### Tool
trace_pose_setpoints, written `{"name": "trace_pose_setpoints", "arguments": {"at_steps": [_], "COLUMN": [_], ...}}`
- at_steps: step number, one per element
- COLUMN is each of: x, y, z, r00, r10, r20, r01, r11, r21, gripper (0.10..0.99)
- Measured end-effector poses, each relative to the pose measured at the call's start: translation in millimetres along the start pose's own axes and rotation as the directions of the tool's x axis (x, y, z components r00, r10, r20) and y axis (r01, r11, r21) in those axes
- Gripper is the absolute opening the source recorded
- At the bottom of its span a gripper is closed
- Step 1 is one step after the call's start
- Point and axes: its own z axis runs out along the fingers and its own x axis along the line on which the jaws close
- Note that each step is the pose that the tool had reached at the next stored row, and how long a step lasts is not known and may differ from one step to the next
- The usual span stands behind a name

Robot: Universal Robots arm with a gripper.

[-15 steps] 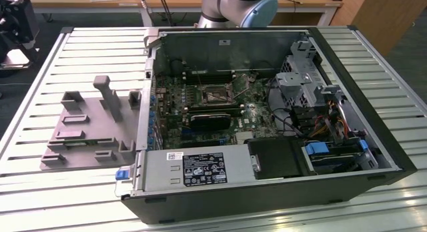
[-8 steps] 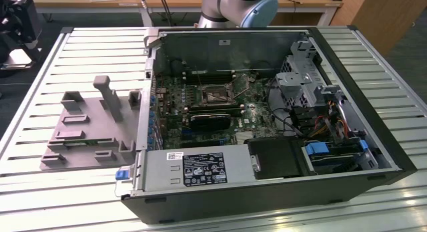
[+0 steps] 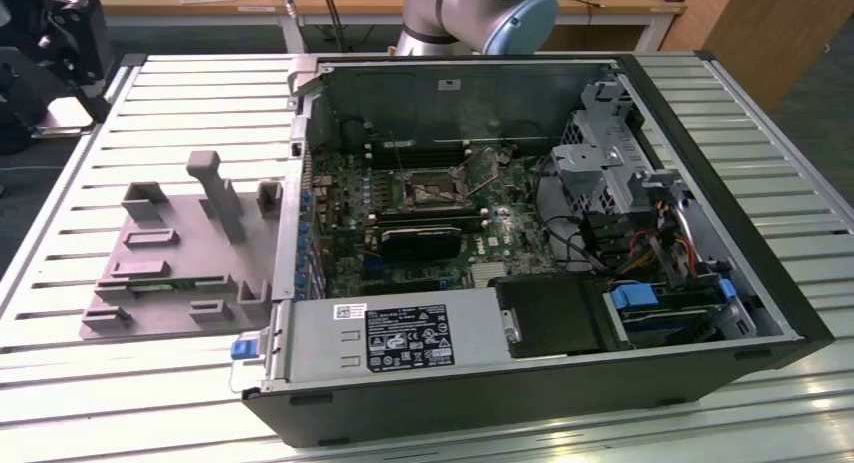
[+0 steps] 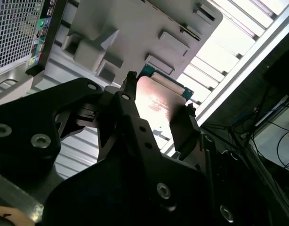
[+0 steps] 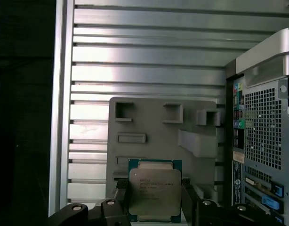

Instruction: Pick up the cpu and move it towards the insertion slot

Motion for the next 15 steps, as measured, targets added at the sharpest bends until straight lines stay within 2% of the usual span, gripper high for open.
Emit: {"name": "trace_pose_setpoints", "arguments": {"at_steps": [15], "x": [-55.6], "y": [-0.4], "z": [1.4], "r00": [1.0000], "r10": [0.000], "r20": [0.0000], "r01": [0.000], "r11": [1.0000], "r21": [0.000], "gripper": [0.537]}}
